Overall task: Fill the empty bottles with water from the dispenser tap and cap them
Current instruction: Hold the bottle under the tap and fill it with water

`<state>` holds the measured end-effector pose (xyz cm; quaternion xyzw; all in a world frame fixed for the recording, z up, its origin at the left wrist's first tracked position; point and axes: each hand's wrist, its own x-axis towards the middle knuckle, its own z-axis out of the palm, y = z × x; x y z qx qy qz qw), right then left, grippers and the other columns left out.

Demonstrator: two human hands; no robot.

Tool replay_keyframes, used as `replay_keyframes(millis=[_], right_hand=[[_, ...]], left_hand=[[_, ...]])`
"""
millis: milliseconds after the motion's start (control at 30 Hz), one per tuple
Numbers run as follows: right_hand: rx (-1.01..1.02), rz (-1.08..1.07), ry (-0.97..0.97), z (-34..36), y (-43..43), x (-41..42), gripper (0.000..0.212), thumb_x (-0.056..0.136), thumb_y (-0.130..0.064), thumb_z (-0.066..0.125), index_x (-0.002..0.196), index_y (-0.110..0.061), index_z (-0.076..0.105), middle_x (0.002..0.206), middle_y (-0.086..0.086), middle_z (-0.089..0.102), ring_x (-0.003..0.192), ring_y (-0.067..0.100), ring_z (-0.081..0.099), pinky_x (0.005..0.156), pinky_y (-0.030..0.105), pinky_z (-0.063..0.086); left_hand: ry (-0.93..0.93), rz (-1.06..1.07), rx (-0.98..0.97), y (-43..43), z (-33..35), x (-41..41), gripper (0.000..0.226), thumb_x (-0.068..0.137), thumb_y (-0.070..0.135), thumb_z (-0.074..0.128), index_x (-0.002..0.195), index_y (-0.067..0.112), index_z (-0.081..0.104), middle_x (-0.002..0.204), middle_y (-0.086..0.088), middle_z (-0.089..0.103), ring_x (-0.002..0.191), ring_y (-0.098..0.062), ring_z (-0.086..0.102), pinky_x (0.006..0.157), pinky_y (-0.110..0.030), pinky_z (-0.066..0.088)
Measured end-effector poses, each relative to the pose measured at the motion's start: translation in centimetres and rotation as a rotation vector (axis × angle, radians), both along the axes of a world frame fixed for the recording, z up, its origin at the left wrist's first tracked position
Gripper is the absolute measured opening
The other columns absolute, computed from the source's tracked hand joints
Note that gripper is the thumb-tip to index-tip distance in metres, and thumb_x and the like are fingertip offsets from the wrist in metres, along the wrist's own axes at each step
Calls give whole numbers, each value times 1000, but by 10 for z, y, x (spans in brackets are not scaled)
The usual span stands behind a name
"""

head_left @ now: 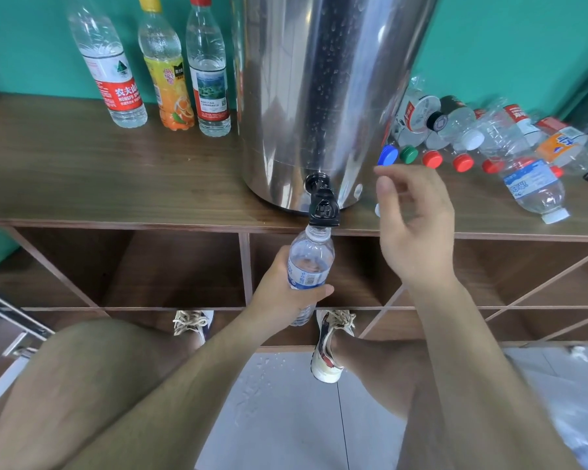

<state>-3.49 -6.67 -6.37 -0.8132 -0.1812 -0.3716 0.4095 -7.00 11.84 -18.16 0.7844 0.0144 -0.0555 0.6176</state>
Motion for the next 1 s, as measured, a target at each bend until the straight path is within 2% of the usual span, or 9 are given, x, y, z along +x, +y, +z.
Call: replay_keyframes(millis=[133, 200, 267, 333, 433, 567, 733, 867, 1000], right_hand=[[-130, 293, -10, 28, 30, -39, 34, 94, -35, 77, 116, -8, 77, 120, 13, 64, 113, 26, 62, 101, 38, 49], [-176, 284, 1, 25, 40, -46, 33, 90, -39, 79, 110, -12, 80, 124, 12, 64, 112, 29, 62, 98, 41, 50], [-198, 237, -39, 18, 44, -45, 24, 92, -32, 79, 103, -12, 82, 120, 9, 66, 109, 27, 61, 93, 39, 50], [-188, 216, -67, 14, 45, -43, 18, 92, -24, 80, 101, -9, 82, 115, 10, 65, 107, 27, 62, 90, 38, 51], [-178, 196, -87, 10, 39, -39, 17, 91, -18, 80, 102, -4, 80, 113, 12, 65, 105, 26, 64, 89, 40, 53], [-213, 172, -138, 11, 17, -30, 15, 92, -15, 78, 102, -3, 79, 109, 10, 69, 101, 27, 65, 93, 35, 51], [-180, 227, -128, 5, 10, -28, 14, 95, -14, 76, 104, -4, 79, 114, 8, 71, 105, 27, 67, 95, 39, 52], [-162, 283, -106, 1, 8, -28, 20, 95, -14, 74, 109, -2, 77, 119, 11, 68, 108, 28, 67, 86, 42, 55], [-163, 331, -88, 0, 7, -28, 23, 93, -10, 70, 114, 0, 75, 120, 13, 67, 111, 25, 65, 85, 36, 54]], left_hand=[[-47, -8, -15, -2, -3, 3, 80, 75, 33, 92, 140, 37, 45, 129, 17, 64, 121, -1, 61, 100, -30, 53], [-83, -23, 24, -3, -3, 3, 81, 78, 33, 90, 145, 33, 44, 136, 16, 61, 128, -1, 57, 102, -22, 50], [-120, -12, 50, -2, -1, 2, 80, 80, 30, 89, 146, 29, 44, 135, 19, 60, 127, 7, 53, 94, -3, 42], [-115, -3, 34, -1, 0, 0, 81, 78, 27, 90, 144, 29, 44, 132, 20, 61, 123, 12, 53, 87, 3, 39], [-77, -4, -7, 0, -3, 1, 78, 77, 24, 91, 139, 34, 45, 128, 19, 64, 117, 8, 59, 85, -4, 47], [-28, 4, -31, 1, -2, 1, 77, 76, 27, 91, 137, 37, 45, 123, 19, 65, 113, 4, 62, 96, -20, 50], [-10, 4, 2, 0, 1, 2, 77, 77, 31, 90, 137, 41, 42, 119, 26, 61, 107, 16, 58, 77, -6, 44], [0, 18, 20, -2, 1, 2, 79, 77, 32, 90, 137, 41, 40, 115, 30, 59, 101, 20, 57, 69, 1, 43], [-1, 24, 34, -2, 0, 1, 78, 77, 30, 90, 136, 41, 41, 115, 29, 59, 99, 26, 54, 68, 4, 41]])
